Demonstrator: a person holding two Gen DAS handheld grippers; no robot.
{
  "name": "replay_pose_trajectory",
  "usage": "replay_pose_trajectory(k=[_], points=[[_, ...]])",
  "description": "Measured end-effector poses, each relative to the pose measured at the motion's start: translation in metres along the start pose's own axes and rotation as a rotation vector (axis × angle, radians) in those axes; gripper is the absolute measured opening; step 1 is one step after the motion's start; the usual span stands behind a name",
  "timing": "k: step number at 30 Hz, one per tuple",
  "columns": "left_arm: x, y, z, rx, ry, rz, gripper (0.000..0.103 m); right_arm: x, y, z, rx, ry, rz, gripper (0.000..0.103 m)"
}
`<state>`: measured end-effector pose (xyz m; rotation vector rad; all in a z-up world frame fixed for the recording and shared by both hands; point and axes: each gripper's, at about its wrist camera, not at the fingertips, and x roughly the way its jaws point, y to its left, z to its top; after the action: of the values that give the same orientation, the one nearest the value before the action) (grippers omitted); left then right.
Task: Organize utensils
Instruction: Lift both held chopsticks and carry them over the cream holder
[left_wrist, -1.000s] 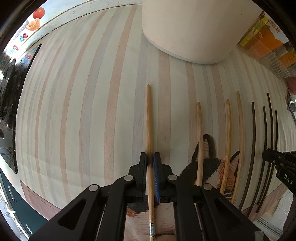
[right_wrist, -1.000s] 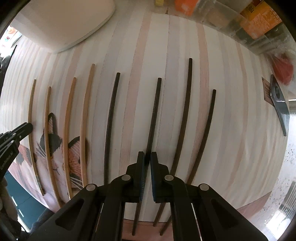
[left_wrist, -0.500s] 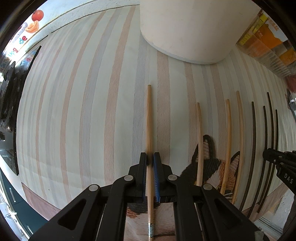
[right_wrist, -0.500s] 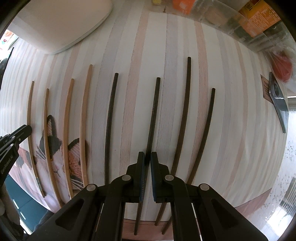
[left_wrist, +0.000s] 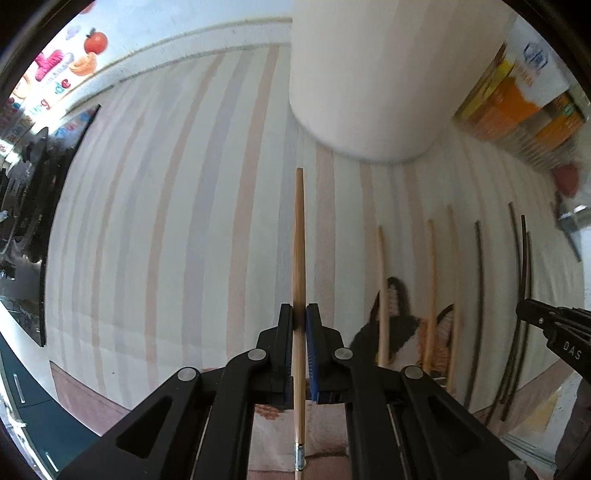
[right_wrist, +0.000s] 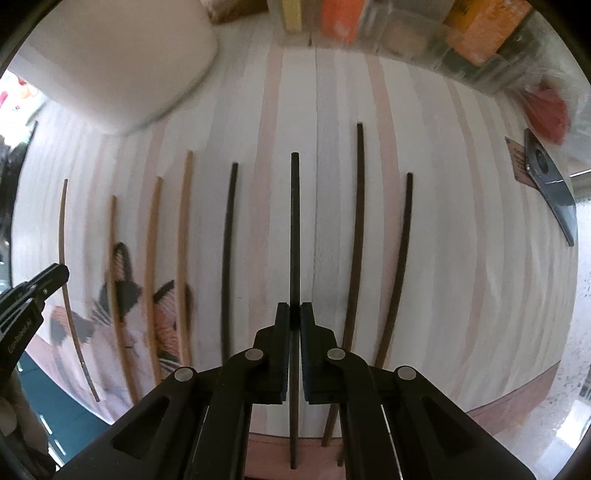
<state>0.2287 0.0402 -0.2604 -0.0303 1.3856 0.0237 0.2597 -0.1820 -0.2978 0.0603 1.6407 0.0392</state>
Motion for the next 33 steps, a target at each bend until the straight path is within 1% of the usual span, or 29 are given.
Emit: replay_pose_trajectory(k=[4,6,9,13,15,16,17,20,22,23,26,29,33], points=[[-0.036,0.006,-0.003,-0.011,-0.072,-0.035,0.004,-0.027,-0.002,-0.003,0.005,-0.064,0.029,0.005],[-0.059,0.009,-0.004,-0.022,-0.117,-0.058,0.004,-0.045,-0.002,-0.006,0.007,-0.091,0.064,0.005],[-0.093,0.011,0.0,-0.021,-0.189,-0.075,0.004,-0.07,0.0,-0.006,0.001,-0.14,0.092,0.005],[-0.138,0.014,0.006,-0.033,-0.291,-0.111,0.004,-0.119,0.005,0.001,-0.019,-0.239,0.138,0.005],[-0.166,0.015,0.013,-0.043,-0.355,-0.13,0.004,-0.14,0.007,0.007,-0.037,-0.283,0.156,0.005],[-0.179,0.016,0.017,-0.05,-0.384,-0.145,0.004,-0.158,0.01,0.009,-0.046,-0.323,0.167,0.005],[-0.192,0.018,0.022,-0.055,-0.419,-0.16,0.004,-0.166,0.016,0.014,-0.052,-0.346,0.171,0.005],[-0.235,0.018,0.046,-0.061,-0.526,-0.203,0.004,-0.212,0.023,0.025,-0.073,-0.441,0.202,0.004],[-0.256,0.018,0.061,-0.061,-0.581,-0.213,0.004,-0.246,0.031,0.036,-0.086,-0.509,0.235,0.004],[-0.265,0.015,0.071,-0.055,-0.608,-0.218,0.004,-0.255,0.033,0.043,-0.098,-0.526,0.244,0.004],[-0.289,0.007,0.103,-0.047,-0.68,-0.21,0.004,-0.305,0.044,0.063,-0.122,-0.619,0.273,0.004],[-0.297,0.001,0.133,-0.049,-0.716,-0.206,0.004,-0.341,0.055,0.084,-0.138,-0.689,0.275,0.004],[-0.295,-0.003,0.172,-0.05,-0.737,-0.197,0.004,-0.366,0.069,0.115,-0.142,-0.728,0.264,0.005]])
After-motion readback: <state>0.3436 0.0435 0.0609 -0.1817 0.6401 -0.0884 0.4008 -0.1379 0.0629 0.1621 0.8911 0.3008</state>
